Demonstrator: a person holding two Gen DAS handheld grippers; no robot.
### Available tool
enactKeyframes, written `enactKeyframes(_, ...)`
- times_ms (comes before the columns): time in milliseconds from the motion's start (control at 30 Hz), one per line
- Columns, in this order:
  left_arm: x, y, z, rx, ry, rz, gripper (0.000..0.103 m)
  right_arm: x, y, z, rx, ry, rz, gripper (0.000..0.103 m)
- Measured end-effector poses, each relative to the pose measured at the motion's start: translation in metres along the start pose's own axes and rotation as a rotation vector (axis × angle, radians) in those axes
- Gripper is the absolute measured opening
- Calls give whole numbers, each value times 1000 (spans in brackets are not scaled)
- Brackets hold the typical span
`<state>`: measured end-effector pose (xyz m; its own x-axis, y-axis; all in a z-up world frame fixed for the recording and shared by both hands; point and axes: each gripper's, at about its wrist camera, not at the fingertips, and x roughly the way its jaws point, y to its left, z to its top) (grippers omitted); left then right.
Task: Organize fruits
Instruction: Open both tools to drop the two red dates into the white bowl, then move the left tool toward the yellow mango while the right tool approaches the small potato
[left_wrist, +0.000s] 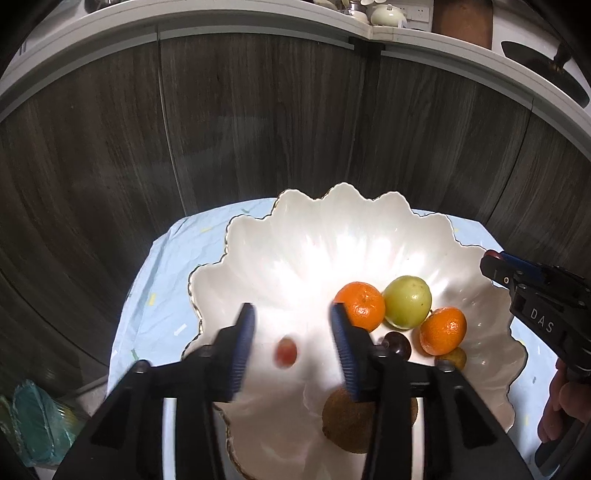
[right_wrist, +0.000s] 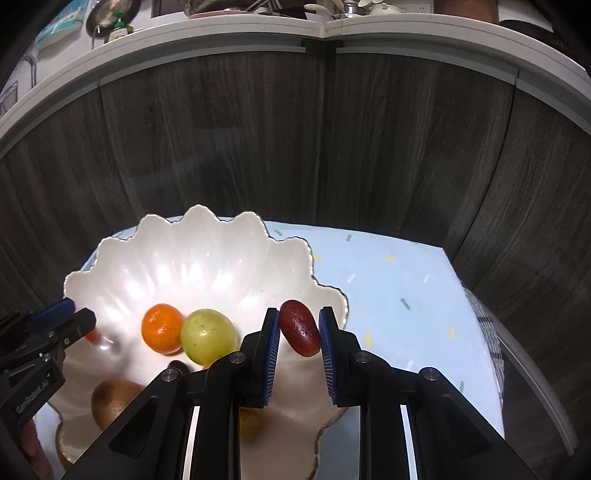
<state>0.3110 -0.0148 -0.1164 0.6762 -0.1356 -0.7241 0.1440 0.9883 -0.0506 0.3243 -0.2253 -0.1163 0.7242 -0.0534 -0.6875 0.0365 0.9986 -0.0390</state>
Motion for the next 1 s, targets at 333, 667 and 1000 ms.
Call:
enactKeyframes(333,-11,2,2,-5,-29,29,68,-14,-2,2,7,-26,-34,53)
enactKeyframes(667,-33,1,2,-15,-62,25,83,-40,-1,6,21,-73,-34,67)
enactKeyframes(1000,-62,1,3,-31,-90,30,89,-70,1,4,43,-101,-19,67)
